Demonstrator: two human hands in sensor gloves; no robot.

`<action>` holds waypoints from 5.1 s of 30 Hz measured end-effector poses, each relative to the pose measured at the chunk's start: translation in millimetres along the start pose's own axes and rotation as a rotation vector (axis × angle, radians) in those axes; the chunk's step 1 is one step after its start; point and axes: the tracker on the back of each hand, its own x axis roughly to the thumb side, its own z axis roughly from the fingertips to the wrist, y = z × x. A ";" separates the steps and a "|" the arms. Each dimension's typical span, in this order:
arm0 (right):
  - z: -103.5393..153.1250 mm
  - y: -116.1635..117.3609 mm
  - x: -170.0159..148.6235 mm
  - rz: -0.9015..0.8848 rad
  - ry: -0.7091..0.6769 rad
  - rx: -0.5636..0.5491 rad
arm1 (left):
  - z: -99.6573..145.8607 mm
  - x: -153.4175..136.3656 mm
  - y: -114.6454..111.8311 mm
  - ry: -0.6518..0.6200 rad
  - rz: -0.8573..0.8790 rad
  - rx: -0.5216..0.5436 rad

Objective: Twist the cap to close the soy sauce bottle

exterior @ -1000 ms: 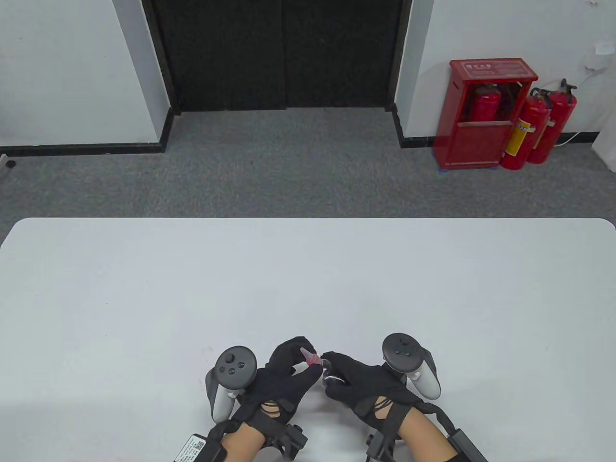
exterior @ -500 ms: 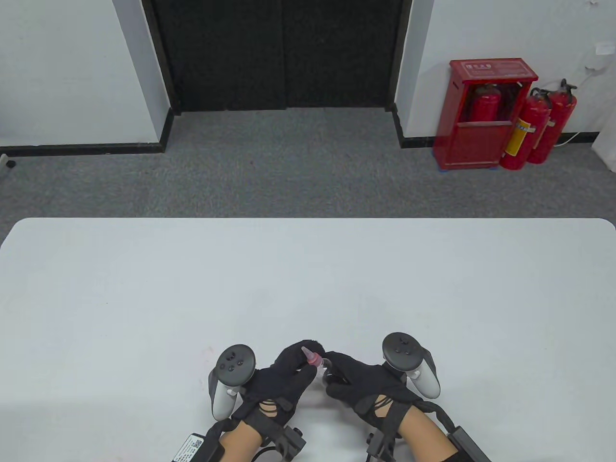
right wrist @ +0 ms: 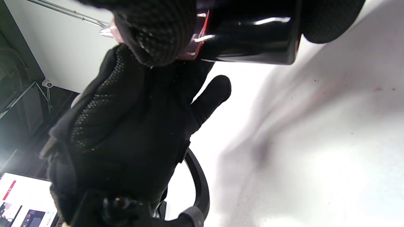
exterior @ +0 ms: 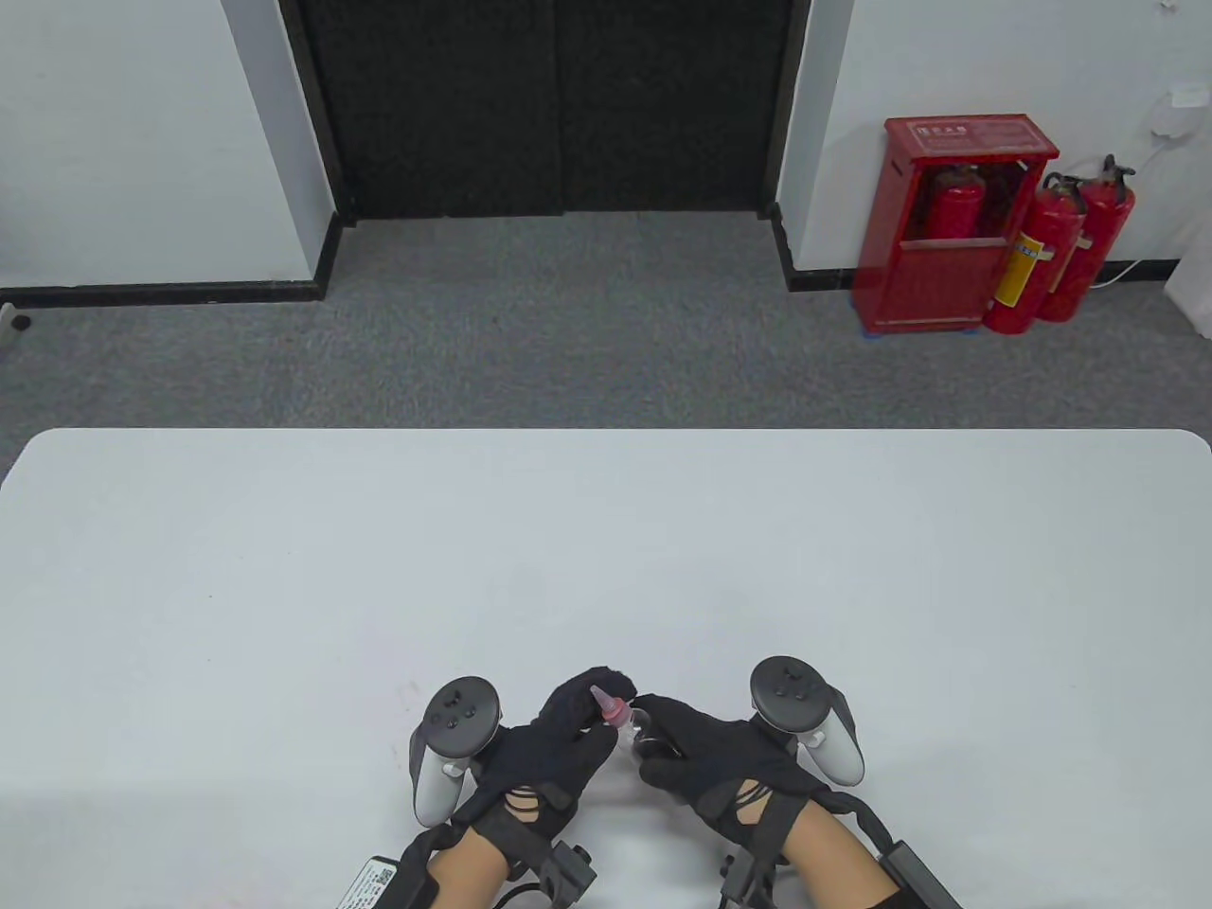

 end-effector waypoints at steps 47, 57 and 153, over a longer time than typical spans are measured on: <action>-6.5 18.9 2.8 -0.005 -0.027 0.151 | 3.4 -3.3 10.5 0.043 -0.005 0.113; -7.1 20.3 2.1 -0.077 -0.073 0.216 | 1.6 2.0 11.1 0.006 -0.030 0.058; 56.3 -70.7 -32.7 0.109 0.137 -0.222 | 1.4 -3.0 50.5 0.436 -0.968 -0.083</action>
